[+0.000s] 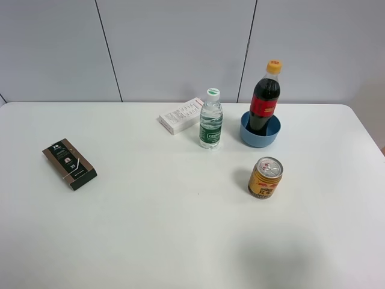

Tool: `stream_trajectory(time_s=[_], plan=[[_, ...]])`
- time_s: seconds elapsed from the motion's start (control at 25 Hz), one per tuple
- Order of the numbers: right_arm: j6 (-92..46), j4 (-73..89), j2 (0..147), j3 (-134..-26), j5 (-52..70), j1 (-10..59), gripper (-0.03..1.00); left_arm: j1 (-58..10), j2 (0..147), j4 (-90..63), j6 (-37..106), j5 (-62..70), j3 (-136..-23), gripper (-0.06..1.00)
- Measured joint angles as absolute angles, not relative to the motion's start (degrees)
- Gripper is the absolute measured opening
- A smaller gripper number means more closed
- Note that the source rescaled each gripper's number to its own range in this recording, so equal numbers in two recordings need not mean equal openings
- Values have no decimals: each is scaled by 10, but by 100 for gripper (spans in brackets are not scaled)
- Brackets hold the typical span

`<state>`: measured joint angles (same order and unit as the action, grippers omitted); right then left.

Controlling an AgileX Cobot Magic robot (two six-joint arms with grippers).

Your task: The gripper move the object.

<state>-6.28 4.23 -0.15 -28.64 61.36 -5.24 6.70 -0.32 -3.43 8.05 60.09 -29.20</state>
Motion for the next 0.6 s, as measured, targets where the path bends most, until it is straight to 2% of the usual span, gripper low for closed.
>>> stream_trajectory(time_s=[0.6], plan=[[-63,42,-2,-286,614,-52,100,67,-3,-34,80,601,-292,74]])
